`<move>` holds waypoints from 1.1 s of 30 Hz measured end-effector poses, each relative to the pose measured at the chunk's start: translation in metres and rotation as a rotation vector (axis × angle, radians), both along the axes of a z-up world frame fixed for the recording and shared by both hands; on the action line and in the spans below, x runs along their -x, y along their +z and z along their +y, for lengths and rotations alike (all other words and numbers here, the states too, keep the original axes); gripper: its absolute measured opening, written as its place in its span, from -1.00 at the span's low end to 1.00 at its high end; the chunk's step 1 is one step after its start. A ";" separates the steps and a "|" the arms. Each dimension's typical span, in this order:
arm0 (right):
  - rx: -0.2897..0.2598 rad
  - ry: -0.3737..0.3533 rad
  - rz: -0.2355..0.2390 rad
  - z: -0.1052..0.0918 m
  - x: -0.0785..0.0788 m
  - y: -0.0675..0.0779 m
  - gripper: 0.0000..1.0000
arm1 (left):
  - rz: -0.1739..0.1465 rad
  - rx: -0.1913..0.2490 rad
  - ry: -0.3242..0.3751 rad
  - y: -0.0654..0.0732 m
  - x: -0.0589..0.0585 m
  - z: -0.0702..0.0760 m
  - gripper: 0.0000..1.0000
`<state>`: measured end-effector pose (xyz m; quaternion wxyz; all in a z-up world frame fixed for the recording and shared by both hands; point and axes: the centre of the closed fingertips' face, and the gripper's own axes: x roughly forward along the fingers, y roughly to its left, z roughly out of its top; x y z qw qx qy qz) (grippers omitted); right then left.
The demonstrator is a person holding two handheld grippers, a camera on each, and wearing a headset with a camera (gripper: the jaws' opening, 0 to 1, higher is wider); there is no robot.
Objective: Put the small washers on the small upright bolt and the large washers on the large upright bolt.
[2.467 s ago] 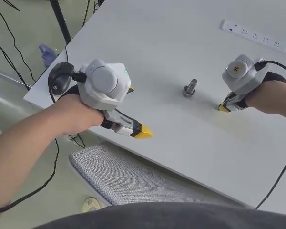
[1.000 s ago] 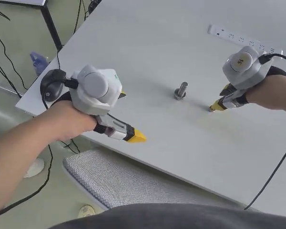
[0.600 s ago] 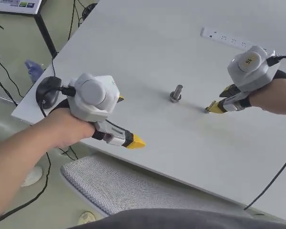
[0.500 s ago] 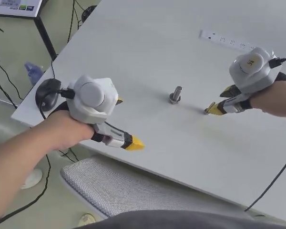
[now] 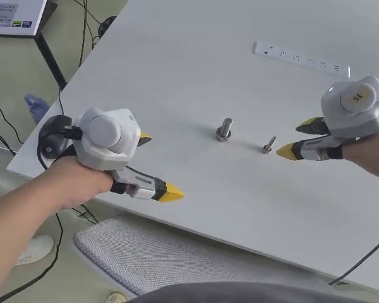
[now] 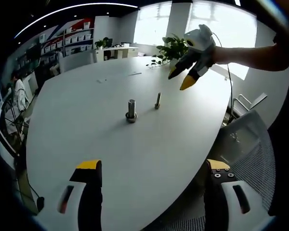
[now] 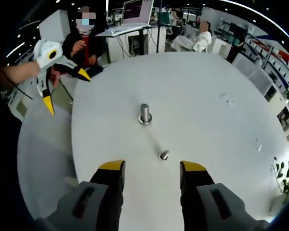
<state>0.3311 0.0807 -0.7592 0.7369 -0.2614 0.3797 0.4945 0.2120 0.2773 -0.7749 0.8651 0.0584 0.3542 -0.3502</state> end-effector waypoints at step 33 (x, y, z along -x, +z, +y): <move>-0.433 -0.232 -0.046 -0.019 0.054 0.020 0.57 | -0.052 0.103 0.062 0.021 -0.007 -0.002 0.83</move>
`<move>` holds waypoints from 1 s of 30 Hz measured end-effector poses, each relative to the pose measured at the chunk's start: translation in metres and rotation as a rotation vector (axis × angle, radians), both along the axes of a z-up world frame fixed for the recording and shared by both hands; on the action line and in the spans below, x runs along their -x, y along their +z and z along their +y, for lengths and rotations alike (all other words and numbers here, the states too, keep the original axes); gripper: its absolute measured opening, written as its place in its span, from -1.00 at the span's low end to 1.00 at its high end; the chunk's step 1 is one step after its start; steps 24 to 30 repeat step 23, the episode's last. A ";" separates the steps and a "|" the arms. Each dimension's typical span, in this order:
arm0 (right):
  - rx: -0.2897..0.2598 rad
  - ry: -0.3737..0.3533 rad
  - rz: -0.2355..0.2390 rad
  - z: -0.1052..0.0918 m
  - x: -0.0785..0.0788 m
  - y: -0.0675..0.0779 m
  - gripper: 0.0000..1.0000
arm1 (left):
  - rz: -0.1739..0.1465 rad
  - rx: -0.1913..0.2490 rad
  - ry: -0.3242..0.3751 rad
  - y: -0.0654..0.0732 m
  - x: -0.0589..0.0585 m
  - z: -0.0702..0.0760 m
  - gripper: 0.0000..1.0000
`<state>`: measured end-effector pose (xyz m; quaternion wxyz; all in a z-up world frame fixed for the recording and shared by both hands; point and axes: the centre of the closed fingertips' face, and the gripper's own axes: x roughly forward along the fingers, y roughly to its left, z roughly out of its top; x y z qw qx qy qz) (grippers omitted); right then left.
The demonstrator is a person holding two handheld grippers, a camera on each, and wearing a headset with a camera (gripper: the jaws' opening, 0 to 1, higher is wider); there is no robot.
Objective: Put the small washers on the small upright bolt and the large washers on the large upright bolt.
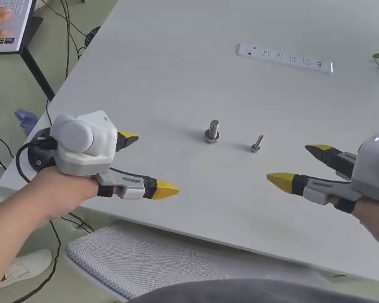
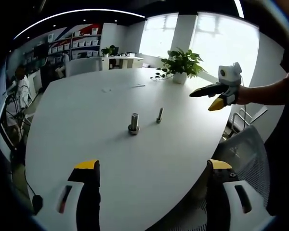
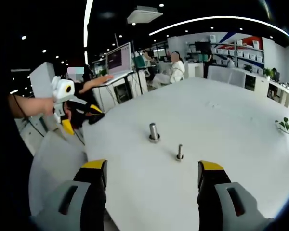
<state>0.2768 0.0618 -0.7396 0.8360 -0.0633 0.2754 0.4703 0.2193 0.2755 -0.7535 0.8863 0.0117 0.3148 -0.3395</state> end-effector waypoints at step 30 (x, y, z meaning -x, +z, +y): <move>0.008 0.019 -0.025 -0.005 0.034 -0.023 0.99 | -0.015 0.022 0.013 0.003 0.000 -0.002 0.86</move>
